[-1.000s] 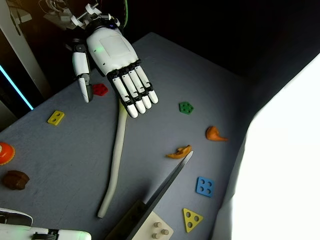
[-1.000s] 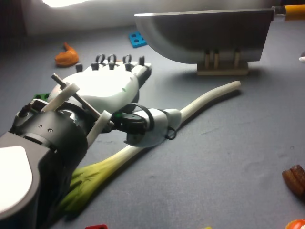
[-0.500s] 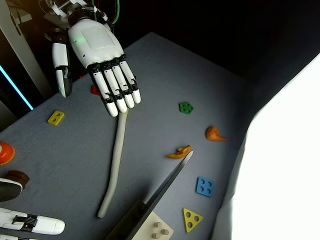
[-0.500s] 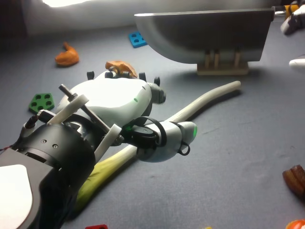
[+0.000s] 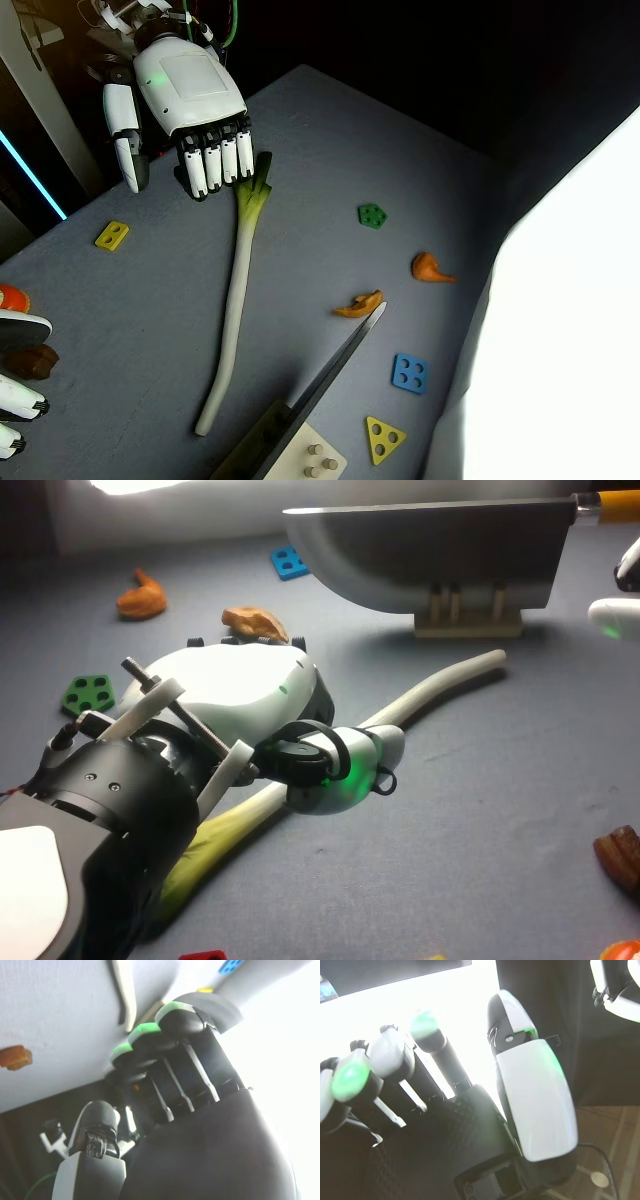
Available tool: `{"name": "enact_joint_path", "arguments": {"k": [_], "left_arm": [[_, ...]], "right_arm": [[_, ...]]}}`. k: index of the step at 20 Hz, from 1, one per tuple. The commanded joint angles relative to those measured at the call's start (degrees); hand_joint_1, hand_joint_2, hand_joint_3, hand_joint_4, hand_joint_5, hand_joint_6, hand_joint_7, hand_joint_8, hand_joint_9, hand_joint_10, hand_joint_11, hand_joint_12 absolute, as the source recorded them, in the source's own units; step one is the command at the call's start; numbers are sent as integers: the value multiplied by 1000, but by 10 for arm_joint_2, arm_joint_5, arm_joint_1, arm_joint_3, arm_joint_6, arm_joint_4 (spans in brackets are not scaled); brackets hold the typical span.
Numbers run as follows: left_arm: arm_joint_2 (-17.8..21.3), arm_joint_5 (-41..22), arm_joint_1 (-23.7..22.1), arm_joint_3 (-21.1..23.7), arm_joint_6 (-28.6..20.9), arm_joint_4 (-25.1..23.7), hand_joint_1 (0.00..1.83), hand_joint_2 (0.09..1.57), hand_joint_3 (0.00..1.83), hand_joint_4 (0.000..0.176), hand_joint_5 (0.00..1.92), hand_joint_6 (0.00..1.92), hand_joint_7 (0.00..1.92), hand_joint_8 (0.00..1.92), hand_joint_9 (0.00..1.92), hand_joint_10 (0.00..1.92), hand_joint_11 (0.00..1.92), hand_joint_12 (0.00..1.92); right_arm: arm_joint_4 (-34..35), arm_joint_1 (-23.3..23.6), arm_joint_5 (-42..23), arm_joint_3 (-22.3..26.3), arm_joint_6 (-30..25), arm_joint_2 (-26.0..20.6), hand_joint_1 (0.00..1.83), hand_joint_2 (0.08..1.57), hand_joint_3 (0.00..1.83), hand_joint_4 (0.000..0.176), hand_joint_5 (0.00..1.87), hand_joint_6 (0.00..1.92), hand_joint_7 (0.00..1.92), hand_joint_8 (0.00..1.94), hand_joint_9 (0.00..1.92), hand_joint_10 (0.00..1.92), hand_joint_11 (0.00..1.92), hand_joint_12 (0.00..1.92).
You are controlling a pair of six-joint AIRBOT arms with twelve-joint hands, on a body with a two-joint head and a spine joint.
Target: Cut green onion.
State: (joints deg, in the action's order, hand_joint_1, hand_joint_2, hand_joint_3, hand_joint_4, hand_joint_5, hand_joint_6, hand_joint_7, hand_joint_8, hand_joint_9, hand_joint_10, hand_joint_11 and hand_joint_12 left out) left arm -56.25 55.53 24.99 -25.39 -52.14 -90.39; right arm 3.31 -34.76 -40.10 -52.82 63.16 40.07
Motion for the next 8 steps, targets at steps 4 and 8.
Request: {"name": "enact_joint_path", "arguments": {"k": [4, 8], "left_arm": [[1, 15, -4, -3, -1, -44, 188, 1325, 0, 0, 1121, 1921, 1244, 1919, 1267, 1921, 1238, 1921], [1, 15, -4, -5, -1, -44, 211, 1322, 0, 0, 1117, 1921, 1233, 1921, 1257, 1921, 1239, 1921]], "right_arm": [[4, 3, -66, 2, 1, -6, 166, 1285, 0, 176, 1346, 1921, 1446, 1941, 1468, 1921, 1528, 1921], [4, 3, -71, 4, 2, -6, 224, 1288, 0, 176, 1289, 1921, 1391, 1941, 1419, 1921, 1442, 1921]]}}
